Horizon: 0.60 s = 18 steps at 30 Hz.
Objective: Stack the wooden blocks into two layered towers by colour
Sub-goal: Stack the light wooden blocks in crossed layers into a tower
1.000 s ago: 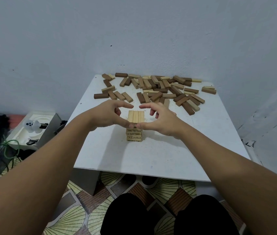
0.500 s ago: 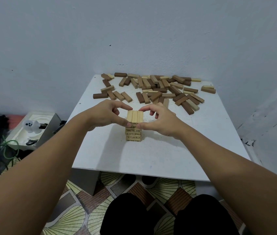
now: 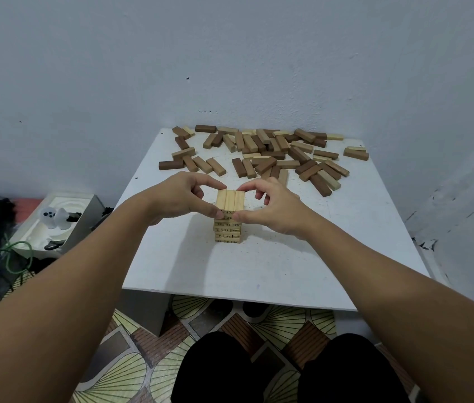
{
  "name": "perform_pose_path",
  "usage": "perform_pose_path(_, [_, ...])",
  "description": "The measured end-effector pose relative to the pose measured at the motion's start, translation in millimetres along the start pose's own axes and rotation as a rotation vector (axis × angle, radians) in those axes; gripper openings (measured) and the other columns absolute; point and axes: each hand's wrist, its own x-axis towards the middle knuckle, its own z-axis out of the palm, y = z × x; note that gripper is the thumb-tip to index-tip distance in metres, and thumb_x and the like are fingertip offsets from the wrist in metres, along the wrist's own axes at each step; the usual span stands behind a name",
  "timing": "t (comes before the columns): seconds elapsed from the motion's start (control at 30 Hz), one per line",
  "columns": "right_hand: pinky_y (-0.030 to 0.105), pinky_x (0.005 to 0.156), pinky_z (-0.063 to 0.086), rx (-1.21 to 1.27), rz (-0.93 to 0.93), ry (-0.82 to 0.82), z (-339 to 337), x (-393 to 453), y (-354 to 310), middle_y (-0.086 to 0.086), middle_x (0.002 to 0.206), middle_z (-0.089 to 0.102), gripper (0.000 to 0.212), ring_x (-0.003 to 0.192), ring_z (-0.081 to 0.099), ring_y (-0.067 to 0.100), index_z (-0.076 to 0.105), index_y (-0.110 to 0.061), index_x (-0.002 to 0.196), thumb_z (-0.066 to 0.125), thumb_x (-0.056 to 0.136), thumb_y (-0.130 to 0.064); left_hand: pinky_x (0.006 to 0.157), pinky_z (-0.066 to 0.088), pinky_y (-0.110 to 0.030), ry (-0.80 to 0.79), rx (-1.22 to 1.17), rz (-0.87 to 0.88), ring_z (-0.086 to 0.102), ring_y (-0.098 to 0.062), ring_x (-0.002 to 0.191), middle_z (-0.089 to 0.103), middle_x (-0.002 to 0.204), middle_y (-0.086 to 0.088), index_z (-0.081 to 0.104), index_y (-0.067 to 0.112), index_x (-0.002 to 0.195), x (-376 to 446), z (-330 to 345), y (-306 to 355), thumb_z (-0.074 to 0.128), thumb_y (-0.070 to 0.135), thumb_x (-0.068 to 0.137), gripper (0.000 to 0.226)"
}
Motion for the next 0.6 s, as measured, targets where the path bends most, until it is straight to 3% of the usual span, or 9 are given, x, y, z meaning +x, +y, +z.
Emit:
perform_pose_path(0.4, [0.055, 0.106, 0.043, 0.013, 0.000, -0.012, -1, -1, 3, -0.016, 0.113, 0.048, 0.077, 0.114, 0.048, 0.018, 0.056, -0.061, 0.122, 0.073, 0.051, -0.086, 0.075, 0.041, -0.032, 0.010, 0.003, -0.004, 0.046, -0.020, 0.090, 0.046, 0.096, -0.005, 0.067, 0.039, 0.131, -6, 1, 4, 0.094, 0.025, 0.072, 0.066])
perform_pose_path(0.5, [0.055, 0.106, 0.044, 0.032, -0.002, -0.020, -1, 1, 6, -0.016, 0.115, 0.048, 0.080, 0.116, 0.049, 0.021, 0.054, -0.063, 0.126, 0.067, 0.053, -0.095, 0.081, 0.044, -0.031, 0.007, -0.049, -0.007, 0.050, -0.018, 0.093, 0.049, 0.095, -0.003, 0.065, 0.040, 0.133, -6, 0, 2, 0.094, 0.028, 0.072, 0.069])
perform_pose_path(0.6, [0.056, 0.111, 0.039, 0.134, -0.005, 0.026, -5, 7, 12, -0.013, 0.125, 0.054, 0.061, 0.121, 0.051, 0.019, 0.056, -0.064, 0.120, 0.047, 0.070, -0.098, 0.098, 0.045, -0.033, 0.036, -0.115, -0.008, 0.058, -0.017, 0.101, 0.057, 0.097, -0.001, 0.065, 0.044, 0.131, -7, -3, 3, 0.089, 0.036, 0.078, 0.058])
